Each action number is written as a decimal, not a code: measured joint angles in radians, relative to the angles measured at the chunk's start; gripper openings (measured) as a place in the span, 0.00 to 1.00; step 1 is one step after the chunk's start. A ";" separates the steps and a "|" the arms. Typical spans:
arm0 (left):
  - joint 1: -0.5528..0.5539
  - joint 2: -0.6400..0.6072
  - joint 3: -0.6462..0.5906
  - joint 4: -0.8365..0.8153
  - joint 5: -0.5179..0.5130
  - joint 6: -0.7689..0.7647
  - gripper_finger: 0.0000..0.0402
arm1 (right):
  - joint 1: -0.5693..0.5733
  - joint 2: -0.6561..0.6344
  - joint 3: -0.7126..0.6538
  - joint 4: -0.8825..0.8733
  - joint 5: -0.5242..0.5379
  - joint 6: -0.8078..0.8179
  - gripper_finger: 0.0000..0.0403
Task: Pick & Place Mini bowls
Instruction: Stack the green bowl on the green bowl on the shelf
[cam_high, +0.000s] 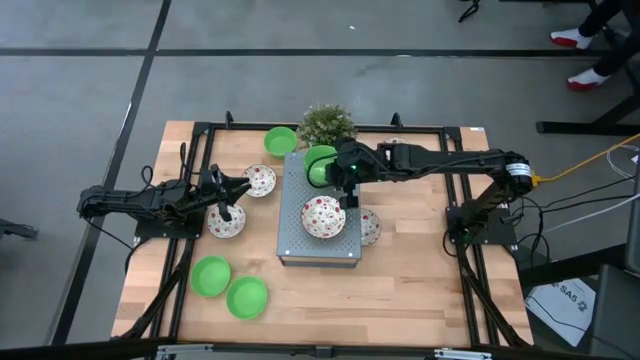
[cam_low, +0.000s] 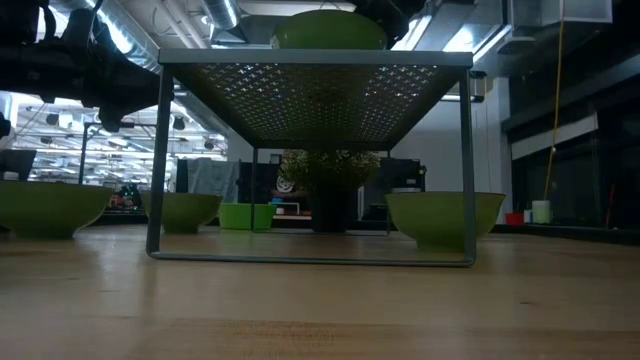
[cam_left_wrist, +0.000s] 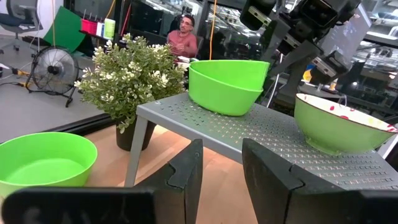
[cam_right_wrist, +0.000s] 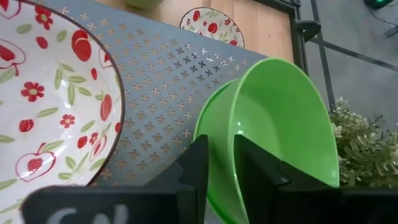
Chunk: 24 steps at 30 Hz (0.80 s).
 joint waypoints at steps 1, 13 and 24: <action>0.000 0.000 0.000 0.000 0.000 0.000 0.27 | 0.000 0.000 0.000 0.000 0.000 0.000 0.21; 0.000 0.000 0.000 0.000 0.000 0.000 0.27 | 0.000 -0.002 0.048 -0.016 0.007 -0.028 0.08; 0.000 0.000 0.000 0.000 0.000 0.000 0.27 | 0.001 -0.002 0.071 -0.022 -0.019 -0.024 0.02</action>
